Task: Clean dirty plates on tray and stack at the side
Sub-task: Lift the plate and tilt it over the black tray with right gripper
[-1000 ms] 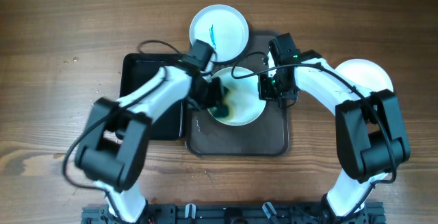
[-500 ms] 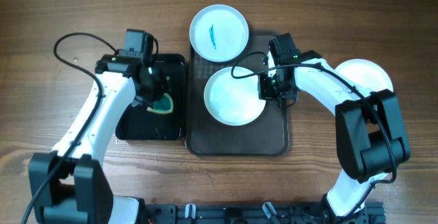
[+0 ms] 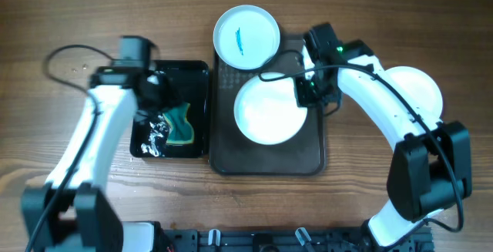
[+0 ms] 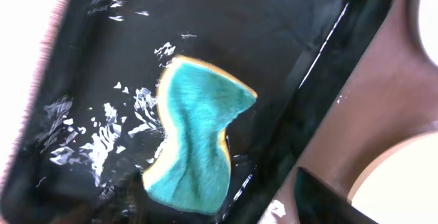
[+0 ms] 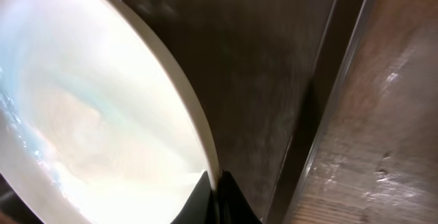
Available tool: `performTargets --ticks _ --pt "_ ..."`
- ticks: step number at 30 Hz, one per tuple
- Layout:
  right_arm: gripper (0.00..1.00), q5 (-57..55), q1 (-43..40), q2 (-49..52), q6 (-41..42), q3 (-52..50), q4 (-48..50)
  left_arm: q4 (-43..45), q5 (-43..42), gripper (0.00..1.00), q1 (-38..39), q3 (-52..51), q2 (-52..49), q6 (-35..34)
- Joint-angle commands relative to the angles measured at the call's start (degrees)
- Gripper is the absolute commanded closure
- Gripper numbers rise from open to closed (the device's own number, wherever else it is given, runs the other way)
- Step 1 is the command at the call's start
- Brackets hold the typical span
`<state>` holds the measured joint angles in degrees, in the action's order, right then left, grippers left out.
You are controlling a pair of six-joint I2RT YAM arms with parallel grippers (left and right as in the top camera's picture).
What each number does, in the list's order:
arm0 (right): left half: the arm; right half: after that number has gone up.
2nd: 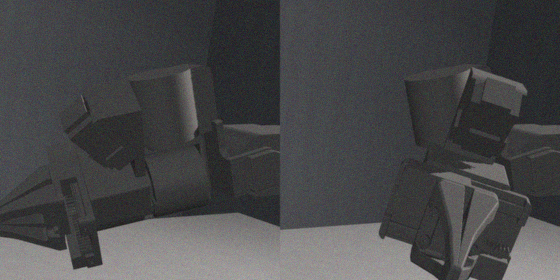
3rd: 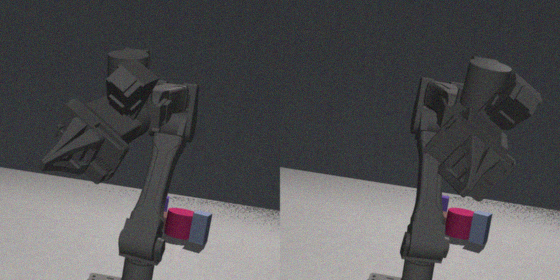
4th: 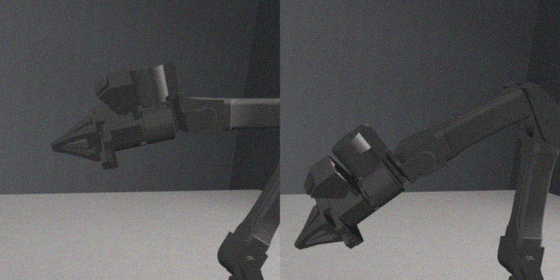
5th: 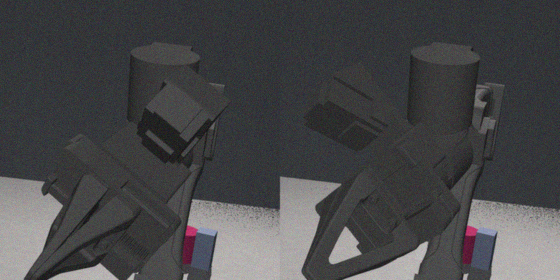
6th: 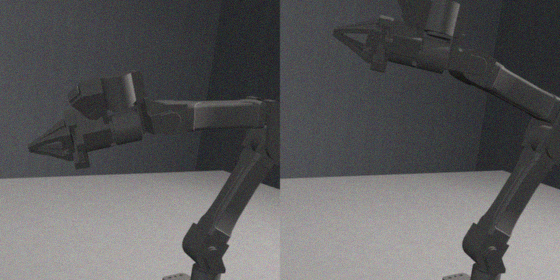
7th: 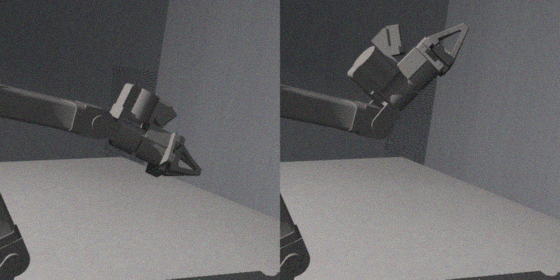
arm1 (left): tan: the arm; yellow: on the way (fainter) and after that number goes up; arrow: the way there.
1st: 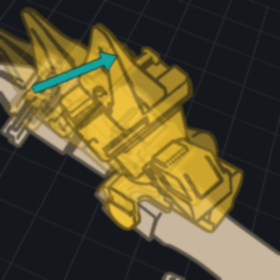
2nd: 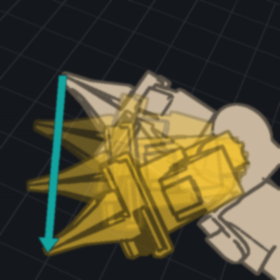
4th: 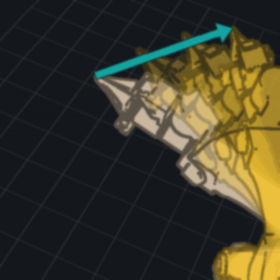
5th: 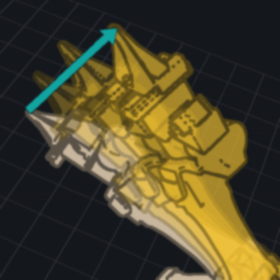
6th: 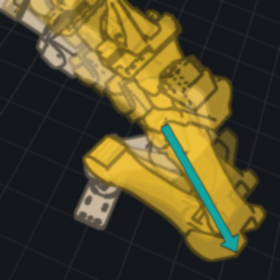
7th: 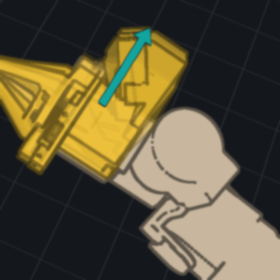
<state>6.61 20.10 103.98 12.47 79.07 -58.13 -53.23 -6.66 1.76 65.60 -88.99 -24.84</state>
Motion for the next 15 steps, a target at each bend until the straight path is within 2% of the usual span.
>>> performTargets --ticks 1,2,10,14,15 --pt "0.96 -6.03 6.05 -1.97 -2.19 8.61 -1.79 -3.93 -2.99 0.18 -7.78 3.96 7.19 0.24" --pt "0.96 -6.49 7.65 -1.97 -2.14 9.99 -1.22 -4.9 -2.99 0.0 -9.51 4.28 8.61 0.22" --pt "0.96 -9.81 20.79 0.76 -1.75 12.44 14.45 -9.68 -5.09 0.0 -21.38 4.55 18.99 0.26" --pt "0.96 -19.32 26.29 3.56 -1.53 12.44 21.22 -10.27 -5.09 0.0 -22.14 4.55 19.5 0.24" --pt "0.96 -23.32 27.89 3.93 -3.67 12.44 24.61 -10.27 -5.07 0.0 -22.14 4.55 19.5 0.24"
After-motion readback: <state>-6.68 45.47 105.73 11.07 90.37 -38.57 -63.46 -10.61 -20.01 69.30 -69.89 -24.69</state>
